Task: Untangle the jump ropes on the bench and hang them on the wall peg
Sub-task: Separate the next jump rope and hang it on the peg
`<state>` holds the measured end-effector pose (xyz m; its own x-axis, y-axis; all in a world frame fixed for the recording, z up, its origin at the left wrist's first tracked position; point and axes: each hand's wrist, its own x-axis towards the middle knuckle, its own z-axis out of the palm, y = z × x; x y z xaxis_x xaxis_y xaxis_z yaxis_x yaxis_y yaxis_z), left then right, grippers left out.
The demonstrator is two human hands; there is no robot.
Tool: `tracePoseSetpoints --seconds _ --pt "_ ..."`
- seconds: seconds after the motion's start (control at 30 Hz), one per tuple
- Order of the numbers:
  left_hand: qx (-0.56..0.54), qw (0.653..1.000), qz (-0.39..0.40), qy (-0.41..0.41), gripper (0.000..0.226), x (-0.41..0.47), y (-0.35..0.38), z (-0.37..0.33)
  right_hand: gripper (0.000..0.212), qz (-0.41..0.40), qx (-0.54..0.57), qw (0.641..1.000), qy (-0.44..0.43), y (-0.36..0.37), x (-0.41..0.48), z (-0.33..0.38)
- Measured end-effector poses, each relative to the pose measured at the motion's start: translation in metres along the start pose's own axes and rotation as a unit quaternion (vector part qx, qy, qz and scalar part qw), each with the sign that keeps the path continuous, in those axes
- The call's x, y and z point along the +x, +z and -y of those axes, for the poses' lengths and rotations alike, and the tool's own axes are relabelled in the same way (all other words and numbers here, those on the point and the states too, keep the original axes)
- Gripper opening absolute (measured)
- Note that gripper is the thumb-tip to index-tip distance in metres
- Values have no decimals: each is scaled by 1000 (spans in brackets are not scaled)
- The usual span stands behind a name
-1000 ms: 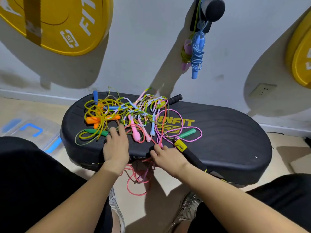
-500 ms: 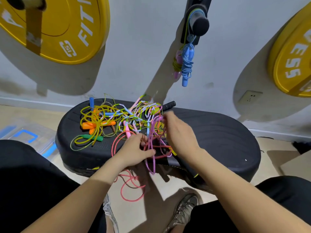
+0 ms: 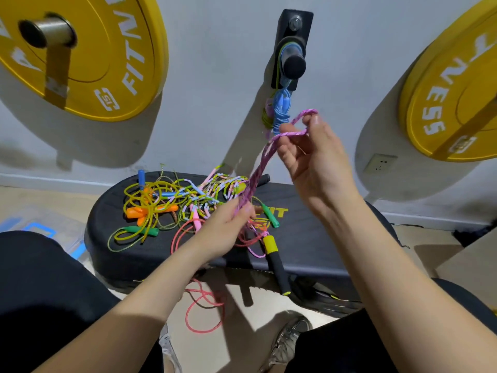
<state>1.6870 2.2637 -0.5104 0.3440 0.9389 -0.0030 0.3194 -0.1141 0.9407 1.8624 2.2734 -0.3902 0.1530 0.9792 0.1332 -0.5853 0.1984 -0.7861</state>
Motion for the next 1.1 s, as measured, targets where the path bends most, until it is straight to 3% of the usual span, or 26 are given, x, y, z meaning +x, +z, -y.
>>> tracePoseSetpoints --seconds 0.07,0.13,0.17,0.23,0.3,0.37,0.5,0.6,0.7,0.77,0.8,0.9,0.97,1.1 --pt "-72 995 -70 -14 36 2 -7 -13 22 -40 -47 998 7 -17 3 0" --pt "-217 970 -102 -37 31 6 -15 -36 17 -75 -190 978 48 -33 2 -14" --pt "-275 954 -112 -41 29 9 -19 -48 22 -54 -258 961 84 -39 0 -23" --pt "-353 926 -125 -45 28 14 -24 -68 37 104 -355 915 161 -47 -11 -42" --pt "-417 899 -121 -60 27 21 -28 -82 46 280 -397 847 218 -47 -25 -56" --pt "-470 872 -106 -87 27 27 -31 -89 46 350 -380 817 256 -42 -34 -63" --pt "-499 851 -125 -107 26 38 -37 -82 28 319 -270 859 295 -32 -32 -59" --pt "-420 895 -119 -96 33 43 -44 -64 28 266 -269 884 276 -25 -29 -57" --pt "-339 933 69 -101 62 30 -44 -40 31 151 -263 927 223 -18 -23 -60" --pt "-267 941 183 -100 65 19 -36 -18 25 75 -212 957 183 -17 -17 -60" --pt "-231 946 201 -106 60 14 -31 -6 21 48 -201 965 163 -17 -14 -60" --pt "-116 968 205 -90 25 8 -23 16 18 -1 -221 968 122 -23 -6 -59" --pt "-47 977 195 -76 25 7 -21 20 19 -42 -213 970 111 -27 -1 -58" --pt "-152 970 144 -126 25 8 -20 20 27 -48 -245 954 164 -38 6 -53"
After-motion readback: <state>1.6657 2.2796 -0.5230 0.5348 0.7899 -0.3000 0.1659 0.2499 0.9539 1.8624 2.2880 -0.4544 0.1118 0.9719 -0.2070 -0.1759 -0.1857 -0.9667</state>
